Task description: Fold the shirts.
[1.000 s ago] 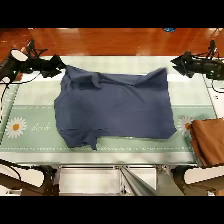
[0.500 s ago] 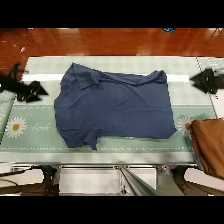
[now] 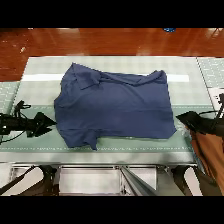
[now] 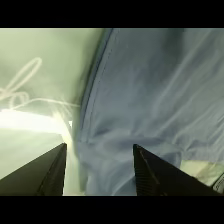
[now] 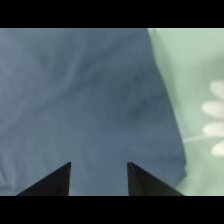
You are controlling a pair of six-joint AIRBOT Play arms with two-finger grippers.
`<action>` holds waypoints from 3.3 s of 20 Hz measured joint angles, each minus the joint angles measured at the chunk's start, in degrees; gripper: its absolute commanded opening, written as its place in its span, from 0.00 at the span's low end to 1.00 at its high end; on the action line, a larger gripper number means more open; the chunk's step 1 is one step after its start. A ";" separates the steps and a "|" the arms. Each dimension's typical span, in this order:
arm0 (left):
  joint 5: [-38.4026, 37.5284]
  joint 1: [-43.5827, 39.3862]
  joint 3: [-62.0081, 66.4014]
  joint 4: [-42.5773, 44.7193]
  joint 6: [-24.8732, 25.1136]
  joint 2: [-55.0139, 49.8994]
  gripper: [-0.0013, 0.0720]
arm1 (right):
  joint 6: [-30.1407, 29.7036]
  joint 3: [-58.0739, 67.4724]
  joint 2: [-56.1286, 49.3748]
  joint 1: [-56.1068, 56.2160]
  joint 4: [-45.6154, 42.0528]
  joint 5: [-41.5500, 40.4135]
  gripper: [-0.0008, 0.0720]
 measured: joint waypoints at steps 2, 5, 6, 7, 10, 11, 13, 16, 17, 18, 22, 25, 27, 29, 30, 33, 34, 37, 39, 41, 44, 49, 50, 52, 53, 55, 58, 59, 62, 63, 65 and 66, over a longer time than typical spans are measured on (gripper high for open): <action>1.29 -1.99 -1.29 -0.87 0.04 -0.96 0.71 | 0.39 -1.33 1.86 -0.04 -0.22 0.52 0.57; 2.73 -5.75 -2.14 -2.16 -0.63 -2.84 0.39 | 0.72 -2.19 3.04 -0.09 -0.28 1.25 0.57; 3.45 -6.88 -2.25 -1.99 -0.81 -3.28 0.11 | 0.96 -2.27 3.23 -0.22 -0.57 1.25 0.57; 4.63 -7.85 -2.34 -1.90 -0.79 -3.63 0.04 | 2.01 -2.34 3.39 -0.48 -1.62 0.68 0.57; 4.92 -9.18 -2.29 -2.29 -0.57 -4.07 0.04 | 6.91 -2.45 2.95 -1.97 -9.01 -1.64 0.57; 5.01 -9.40 -2.21 -2.34 -0.48 -4.11 0.04 | 8.20 -2.56 2.25 -2.32 -11.21 -1.42 0.57; 5.07 -9.70 -2.08 -2.38 0.11 -4.17 0.04 | 9.49 -3.04 0.13 -2.03 -13.22 -0.35 0.57; 5.07 -9.88 -2.01 -2.38 0.57 -4.20 0.04 | 9.86 -3.50 -4.59 0.28 -13.20 0.07 0.57; 5.05 -9.88 -1.99 -2.40 0.74 -4.20 0.04 | 9.86 -3.61 -6.29 1.33 -12.98 -0.11 0.57; 5.03 -9.92 -1.99 -2.40 0.76 -4.20 0.04 | 9.84 -3.65 -8.20 2.62 -12.74 -0.55 0.57; 5.01 -9.92 -1.99 -2.43 0.94 -4.20 0.04 | 9.49 -3.69 -14.10 7.34 -8.70 -5.07 0.48; 5.09 -9.92 -1.95 -2.95 0.94 -4.20 0.04 | 7.85 -3.50 -17.90 10.71 -2.99 -10.29 0.05; 4.96 -9.92 -0.83 -3.91 0.98 -4.17 0.04 | 4.28 -1.64 -19.78 12.70 1.55 -11.52 0.05; 3.63 -9.92 2.69 -5.66 1.42 -3.56 0.04 | 1.40 3.56 -20.61 14.34 4.83 -10.08 0.04; 2.27 -9.92 5.66 -6.84 1.66 -2.84 0.04 | 0.39 7.74 -20.61 14.88 5.49 -8.55 0.04; 0.13 -9.94 17.86 -12.46 2.01 0.63 0.04 | -0.04 25.38 -20.13 15.76 5.99 -3.65 0.04; 0.07 -9.94 23.21 -14.12 1.20 1.99 0.04 | 0.46 32.11 -20.00 15.93 5.44 -2.23 0.04; 1.44 -9.92 39.74 -16.98 -1.84 5.53 0.04 | 3.50 53.86 -19.82 16.17 1.86 1.90 0.04; 2.34 -9.46 51.15 -18.03 -3.17 7.58 0.04 | 5.29 66.88 -19.63 16.24 -0.92 5.18 0.04; 3.13 -8.20 61.70 -18.27 -3.82 9.66 0.04 | 6.82 78.31 -18.56 16.28 -3.76 7.98 0.04; 3.58 -5.95 72.39 -15.72 -3.82 13.88 0.04 | 8.48 87.17 -14.40 16.28 -8.41 9.77 0.04; 1.27 -7.48 77.81 0.70 -6.19 25.46 0.04 | 11.39 89.07 -4.68 16.28 -15.45 13.49 0.04; 0.96 -9.40 77.90 5.31 -7.15 27.63 0.04 | 11.76 88.11 -2.89 16.28 -16.28 14.53 0.04; -0.17 -14.60 77.26 14.53 -9.44 31.43 0.04 | 12.39 85.46 0.11 16.28 -17.35 16.46 0.04; -1.31 -17.49 76.46 19.89 -10.69 32.72 0.04 | 12.66 83.62 1.60 16.28 -17.44 17.31 0.04; -3.19 -22.43 74.10 28.28 -13.20 34.42 0.04 | 13.33 79.06 3.50 16.28 -17.03 18.80 0.04; -4.92 -26.56 66.20 36.81 -16.57 34.69 0.04 | 13.49 69.88 4.81 16.28 -14.01 19.02 0.04; -4.94 -27.21 62.99 37.70 -17.35 34.25 0.04 | 13.42 66.55 4.92 16.28 -13.42 18.45 0.04; -2.97 -28.30 52.24 38.99 -19.82 30.77 0.04 | 11.72 57.18 2.84 16.31 -10.88 15.80 0.04; -1.16 -28.52 48.83 38.47 -20.68 28.83 0.04 | 10.82 54.64 1.14 16.28 -10.27 14.40 0.04; 2.95 -28.74 44.04 36.68 -21.77 23.85 0.04 | 8.83 51.41 -3.50 16.35 -8.61 12.24 0.04; 5.44 -28.81 42.60 35.26 -22.14 20.85 0.04 | 7.82 50.36 -6.69 16.37 -8.02 10.49 0.04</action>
